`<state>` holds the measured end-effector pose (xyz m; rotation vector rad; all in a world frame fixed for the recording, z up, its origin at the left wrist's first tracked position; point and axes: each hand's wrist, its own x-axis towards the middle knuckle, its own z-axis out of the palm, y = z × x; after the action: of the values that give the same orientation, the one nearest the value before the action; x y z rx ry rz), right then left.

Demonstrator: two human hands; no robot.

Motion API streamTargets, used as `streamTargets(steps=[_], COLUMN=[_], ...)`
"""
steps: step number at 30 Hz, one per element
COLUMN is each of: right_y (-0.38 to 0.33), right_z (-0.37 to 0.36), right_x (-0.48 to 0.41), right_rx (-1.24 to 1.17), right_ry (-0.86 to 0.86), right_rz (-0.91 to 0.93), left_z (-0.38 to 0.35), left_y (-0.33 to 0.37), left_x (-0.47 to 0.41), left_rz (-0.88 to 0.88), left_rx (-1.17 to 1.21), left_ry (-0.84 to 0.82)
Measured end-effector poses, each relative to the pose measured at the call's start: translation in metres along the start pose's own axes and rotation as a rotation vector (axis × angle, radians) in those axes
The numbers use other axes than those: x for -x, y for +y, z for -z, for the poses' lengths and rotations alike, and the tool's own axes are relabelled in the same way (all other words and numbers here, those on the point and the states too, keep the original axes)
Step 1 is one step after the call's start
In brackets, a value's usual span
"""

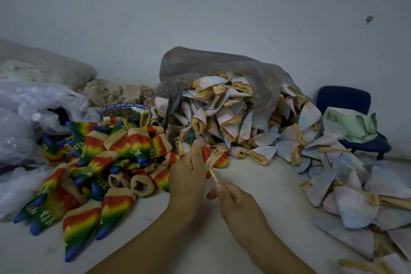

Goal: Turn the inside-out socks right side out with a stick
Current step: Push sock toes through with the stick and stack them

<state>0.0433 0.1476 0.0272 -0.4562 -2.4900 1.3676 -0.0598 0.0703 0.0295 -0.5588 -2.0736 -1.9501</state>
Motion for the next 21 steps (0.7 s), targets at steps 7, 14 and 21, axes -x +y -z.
streamTargets(steps=[7, 14, 21], right_y=[0.013, 0.020, 0.019], right_z=[0.053, 0.070, 0.061], right_x=[-0.007, -0.008, -0.008], right_rx=[0.426, 0.451, 0.346], right_ry=[0.093, 0.125, 0.116], right_rz=[0.218, 0.274, 0.319], left_z=[0.003, 0.010, -0.001], left_y=[0.004, 0.005, -0.002], left_x=[0.008, 0.004, -0.001], left_rz=[0.095, 0.148, 0.329], left_rx=[0.131, 0.191, 0.268], left_ry=[-0.082, -0.085, -0.173])
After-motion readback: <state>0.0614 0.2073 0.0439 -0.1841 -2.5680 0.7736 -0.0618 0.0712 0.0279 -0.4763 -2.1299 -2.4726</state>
